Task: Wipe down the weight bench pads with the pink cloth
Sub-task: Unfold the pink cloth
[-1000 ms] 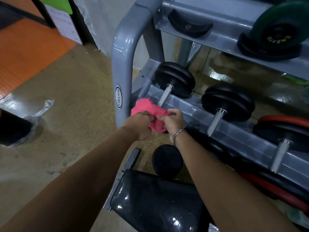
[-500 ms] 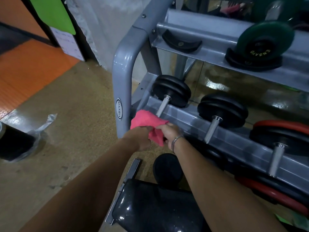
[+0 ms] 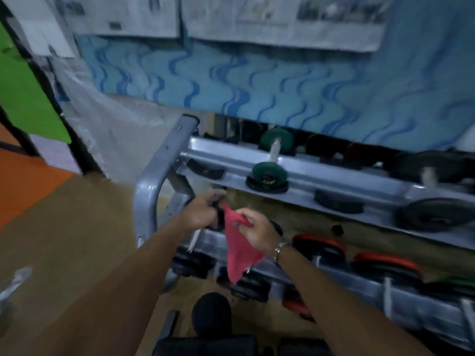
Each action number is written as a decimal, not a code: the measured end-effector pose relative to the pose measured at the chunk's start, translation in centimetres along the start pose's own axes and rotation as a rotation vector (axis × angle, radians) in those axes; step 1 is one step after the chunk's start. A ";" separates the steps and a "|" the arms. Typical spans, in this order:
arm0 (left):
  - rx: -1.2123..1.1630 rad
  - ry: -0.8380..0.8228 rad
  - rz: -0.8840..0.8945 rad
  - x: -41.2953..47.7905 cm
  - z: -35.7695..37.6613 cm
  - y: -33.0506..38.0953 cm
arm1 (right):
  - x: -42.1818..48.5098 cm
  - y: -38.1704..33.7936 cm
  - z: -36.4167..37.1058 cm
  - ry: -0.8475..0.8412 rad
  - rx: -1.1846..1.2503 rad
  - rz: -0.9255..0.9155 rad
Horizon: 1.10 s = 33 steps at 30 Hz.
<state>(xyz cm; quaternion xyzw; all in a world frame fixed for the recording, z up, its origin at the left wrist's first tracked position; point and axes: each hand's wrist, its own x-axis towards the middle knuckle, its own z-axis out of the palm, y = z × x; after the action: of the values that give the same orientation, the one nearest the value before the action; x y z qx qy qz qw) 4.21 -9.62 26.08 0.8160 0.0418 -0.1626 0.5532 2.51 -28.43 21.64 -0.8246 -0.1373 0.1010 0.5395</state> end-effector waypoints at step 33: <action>-0.458 -0.417 0.200 -17.5 41.4 41.6 | -39.4 -5.9 -46.1 0.354 1.264 0.087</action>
<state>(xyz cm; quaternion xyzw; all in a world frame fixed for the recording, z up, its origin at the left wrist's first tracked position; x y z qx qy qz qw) -11.04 -61.56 54.67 0.6193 -0.1172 -0.2574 0.7324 -20.76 -79.17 46.11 -0.3577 0.0729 0.0467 0.9298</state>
